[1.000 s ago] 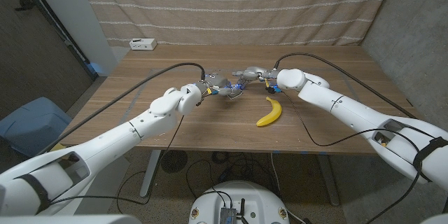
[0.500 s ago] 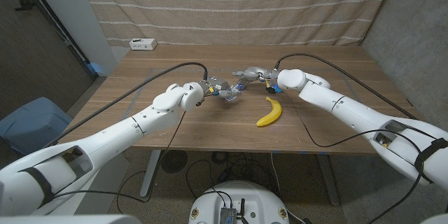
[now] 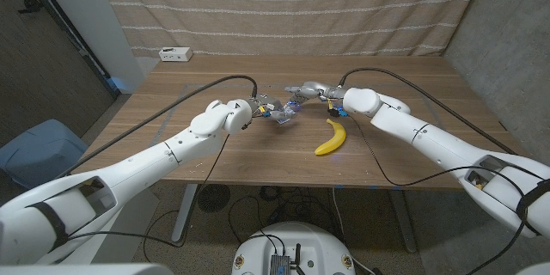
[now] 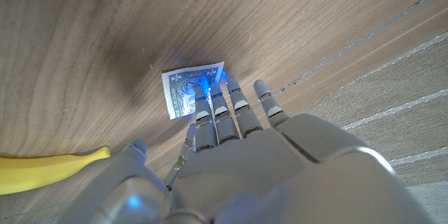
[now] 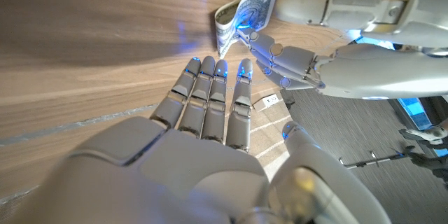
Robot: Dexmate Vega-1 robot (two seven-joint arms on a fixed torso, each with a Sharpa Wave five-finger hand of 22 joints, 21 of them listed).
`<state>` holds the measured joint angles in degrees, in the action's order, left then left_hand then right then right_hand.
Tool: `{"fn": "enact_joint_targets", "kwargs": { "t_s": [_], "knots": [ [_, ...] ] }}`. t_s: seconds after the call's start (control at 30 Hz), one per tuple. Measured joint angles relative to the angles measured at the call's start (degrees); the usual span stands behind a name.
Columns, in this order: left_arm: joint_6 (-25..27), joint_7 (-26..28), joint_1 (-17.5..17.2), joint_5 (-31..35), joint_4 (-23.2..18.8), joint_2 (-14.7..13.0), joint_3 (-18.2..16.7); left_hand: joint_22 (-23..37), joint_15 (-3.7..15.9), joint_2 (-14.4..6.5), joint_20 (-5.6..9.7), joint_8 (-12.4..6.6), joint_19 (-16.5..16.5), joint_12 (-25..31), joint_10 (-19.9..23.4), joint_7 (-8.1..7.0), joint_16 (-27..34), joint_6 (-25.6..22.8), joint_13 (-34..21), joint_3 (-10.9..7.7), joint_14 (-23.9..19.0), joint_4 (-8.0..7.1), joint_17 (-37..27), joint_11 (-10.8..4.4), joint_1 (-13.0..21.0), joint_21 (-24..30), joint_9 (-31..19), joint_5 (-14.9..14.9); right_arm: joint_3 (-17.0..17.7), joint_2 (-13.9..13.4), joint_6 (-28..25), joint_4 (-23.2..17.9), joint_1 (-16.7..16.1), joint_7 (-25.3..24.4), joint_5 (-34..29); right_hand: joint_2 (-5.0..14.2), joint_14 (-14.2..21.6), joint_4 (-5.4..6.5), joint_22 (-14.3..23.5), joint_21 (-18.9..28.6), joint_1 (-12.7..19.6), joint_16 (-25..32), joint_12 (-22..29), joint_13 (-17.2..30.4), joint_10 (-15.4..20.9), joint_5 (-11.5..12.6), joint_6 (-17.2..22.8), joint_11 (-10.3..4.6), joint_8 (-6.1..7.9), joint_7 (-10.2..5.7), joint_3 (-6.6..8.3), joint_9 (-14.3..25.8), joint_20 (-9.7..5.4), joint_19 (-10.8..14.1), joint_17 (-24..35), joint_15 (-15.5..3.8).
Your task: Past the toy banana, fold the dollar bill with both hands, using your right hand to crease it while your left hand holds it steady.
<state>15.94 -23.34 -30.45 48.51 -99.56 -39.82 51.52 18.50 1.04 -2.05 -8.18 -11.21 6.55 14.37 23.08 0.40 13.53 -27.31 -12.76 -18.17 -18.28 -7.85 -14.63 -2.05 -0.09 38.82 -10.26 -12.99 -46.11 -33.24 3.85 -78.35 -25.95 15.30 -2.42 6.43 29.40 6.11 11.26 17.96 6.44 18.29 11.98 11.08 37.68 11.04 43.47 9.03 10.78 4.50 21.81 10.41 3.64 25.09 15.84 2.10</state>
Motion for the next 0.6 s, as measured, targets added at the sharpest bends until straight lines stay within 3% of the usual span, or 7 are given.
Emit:
{"fn": "enact_joint_targets", "kwargs": {
  "t_s": [0.13, 0.3, 0.47, 0.6],
  "knots": [
    [-0.01, -0.73, 0.16, -0.02, 0.04, 0.02, 0.16, 0.00, 0.00, 0.00, 0.00, 0.03, 0.00, -0.42, -0.26, 0.28, 0.00, 0.30, 0.24, 0.27, 0.00, -0.27, 0.00, -0.27, 0.00, 0.00, -0.01, 0.00, 0.35, -0.38, 1.06, -0.94, -0.69, -1.04, -1.10, -0.02, -1.44, 0.42, 0.30, -0.23, -0.05, -0.39, -0.02, -0.02, -0.67, 0.00, 0.01, -0.34, 0.00, -0.01, -0.84, 0.00, -0.80, -1.79, 0.74, -1.43],
    [-0.20, -1.23, 0.31, -0.11, 0.16, 0.10, 0.30, -0.01, 0.00, 0.00, -0.22, 0.05, 0.22, -0.43, -0.61, 0.18, 0.00, 0.61, 0.25, 0.53, 0.00, -0.53, -0.05, -0.01, 0.00, 0.00, -0.01, 0.00, -0.53, -0.75, 0.14, -2.40, -0.50, -1.38, -4.56, -0.99, -5.42, 1.55, 1.41, -0.91, -2.81, -1.49, -0.16, 0.01, -0.34, 0.23, 1.04, -1.30, 0.26, -1.03, -2.50, 0.00, -1.89, -5.63, 2.34, -3.29],
    [-0.35, -1.47, 0.39, -0.30, 0.31, 0.16, 0.33, -0.01, 0.00, 0.00, -0.09, 0.28, 0.53, -0.43, -0.60, 0.25, 0.00, 0.73, 0.52, 0.63, 0.00, -0.63, -0.16, -0.01, 0.00, 0.00, -0.01, 0.00, -2.10, -0.74, -2.18, -2.92, 0.87, -0.20, -7.83, -1.89, -16.37, 2.65, 2.47, -2.96, -4.61, -5.53, -0.16, 0.01, 0.51, 1.28, 1.36, -2.10, 0.26, -1.34, -4.54, 0.00, -2.27, -14.38, 3.26, -4.28],
    [-0.47, -1.56, 0.46, -0.44, 0.47, 0.21, 0.34, 0.28, 0.00, 0.00, -0.09, 0.45, 0.52, -0.88, -0.60, 0.20, 0.00, 0.81, 0.53, 0.74, -0.01, -0.74, -0.16, -0.01, 0.01, 0.00, -0.01, -0.45, -3.34, -0.28, -3.33, -2.54, 2.13, 1.11, -9.75, -1.90, -21.07, 2.86, 2.22, -4.54, -4.93, -7.23, -0.97, 0.00, -0.46, 1.91, 0.57, -2.90, 0.05, -1.55, -5.19, 0.01, -2.58, -19.47, 2.36, -4.29]
  ]
}}
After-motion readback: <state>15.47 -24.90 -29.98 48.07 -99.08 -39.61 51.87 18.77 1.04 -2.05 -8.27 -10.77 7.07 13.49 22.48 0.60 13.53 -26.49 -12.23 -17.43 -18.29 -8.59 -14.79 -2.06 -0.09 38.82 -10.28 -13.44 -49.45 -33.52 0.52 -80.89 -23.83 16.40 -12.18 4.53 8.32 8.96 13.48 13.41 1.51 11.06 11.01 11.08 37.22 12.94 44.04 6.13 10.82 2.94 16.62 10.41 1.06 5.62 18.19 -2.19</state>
